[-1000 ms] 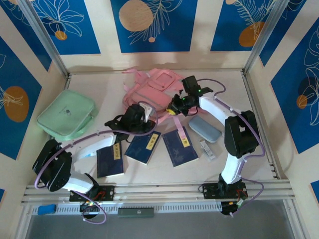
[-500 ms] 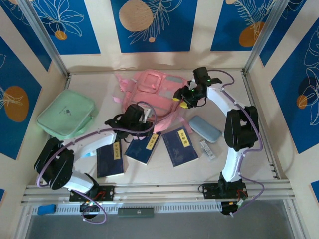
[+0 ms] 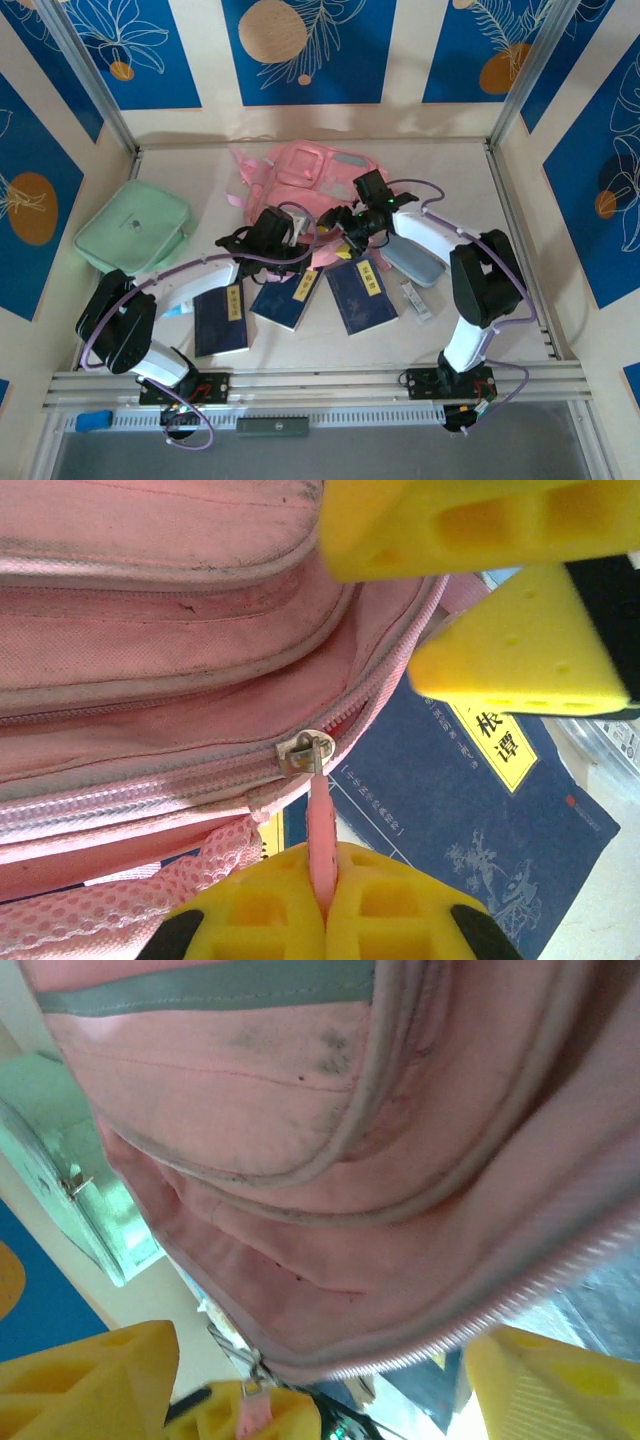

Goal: Pack the student bag
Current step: Unzip the student bag at the top-center of the table.

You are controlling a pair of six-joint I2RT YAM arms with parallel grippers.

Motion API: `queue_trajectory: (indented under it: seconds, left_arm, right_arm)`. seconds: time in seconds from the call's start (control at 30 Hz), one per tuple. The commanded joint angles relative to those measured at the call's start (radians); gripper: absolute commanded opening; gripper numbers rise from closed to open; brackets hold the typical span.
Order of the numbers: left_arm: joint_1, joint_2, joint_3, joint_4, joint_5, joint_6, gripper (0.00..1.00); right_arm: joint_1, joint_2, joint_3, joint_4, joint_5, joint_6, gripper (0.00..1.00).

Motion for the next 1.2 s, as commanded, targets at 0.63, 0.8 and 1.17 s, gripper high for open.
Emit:
queue_trajectory:
  seconds: [0.63, 0.8, 1.17]
  left_arm:
    - [0.061, -0.197, -0.077, -0.263, -0.125, -0.033, 0.0]
    - [0.112, -0.181, -0.069, -0.223, -0.113, -0.029, 0.0]
    - [0.091, -0.121, -0.037, -0.053, 0.023, -0.055, 0.0]
  right_arm:
    - [-0.199, 0.074, 0.227, -0.204, 0.006, -0.458, 0.0]
    - [-0.214, 0.092, 0.289, -0.295, 0.053, -0.544, 0.0]
    - [-0.164, -0.075, 0.089, -0.266, 0.0, -0.27, 0.74]
